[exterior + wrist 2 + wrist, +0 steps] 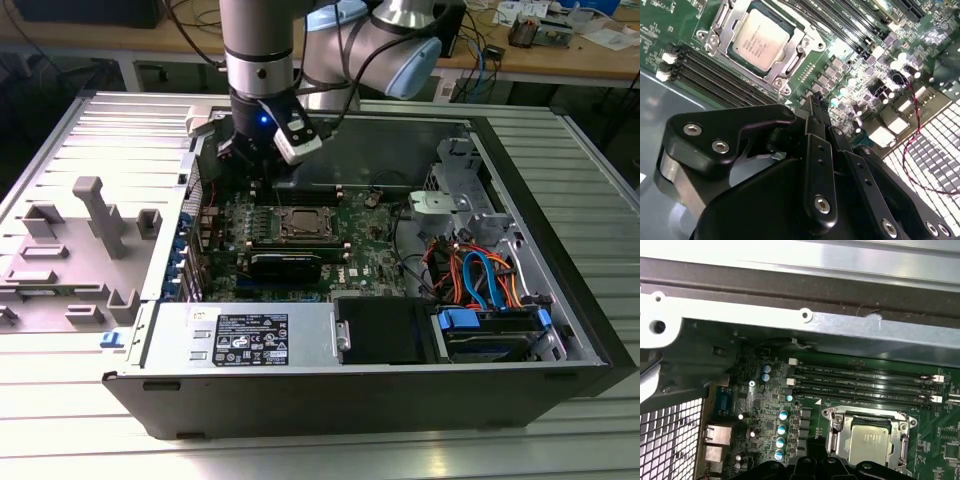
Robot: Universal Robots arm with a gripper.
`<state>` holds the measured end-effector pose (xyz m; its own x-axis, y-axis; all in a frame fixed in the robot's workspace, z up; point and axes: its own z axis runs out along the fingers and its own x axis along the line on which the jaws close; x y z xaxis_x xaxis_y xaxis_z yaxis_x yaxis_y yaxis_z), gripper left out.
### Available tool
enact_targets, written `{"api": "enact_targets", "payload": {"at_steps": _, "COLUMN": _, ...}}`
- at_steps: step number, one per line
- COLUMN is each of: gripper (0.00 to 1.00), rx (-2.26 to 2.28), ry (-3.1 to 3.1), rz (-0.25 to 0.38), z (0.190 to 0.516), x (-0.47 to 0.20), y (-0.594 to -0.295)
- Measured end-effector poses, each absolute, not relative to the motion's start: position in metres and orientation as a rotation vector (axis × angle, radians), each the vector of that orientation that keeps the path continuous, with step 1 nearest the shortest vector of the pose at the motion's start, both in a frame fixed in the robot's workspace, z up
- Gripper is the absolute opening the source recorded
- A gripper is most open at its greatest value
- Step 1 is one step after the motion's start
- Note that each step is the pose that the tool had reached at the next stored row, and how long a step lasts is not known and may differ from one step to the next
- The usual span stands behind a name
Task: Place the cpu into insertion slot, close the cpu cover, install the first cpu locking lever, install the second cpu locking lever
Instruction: 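Install the first cpu locking lever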
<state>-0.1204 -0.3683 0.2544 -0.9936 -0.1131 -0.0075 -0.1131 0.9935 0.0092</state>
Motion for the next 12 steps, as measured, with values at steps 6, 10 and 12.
{"api": "enact_targets", "payload": {"at_steps": 6, "gripper": 0.11, "rx": -0.178, "ry": 3.128, "rz": 0.008, "z": 0.269, "x": -0.123, "y": -0.361}}
{"api": "enact_targets", "payload": {"at_steps": 10, "gripper": 0.11, "rx": -0.178, "ry": 3.128, "rz": 0.005, "z": 0.269, "x": -0.128, "y": -0.353}}
{"api": "enact_targets", "payload": {"at_steps": 12, "gripper": 0.11, "rx": -0.178, "ry": 3.128, "rz": 0.004, "z": 0.269, "x": -0.129, "y": -0.351}}
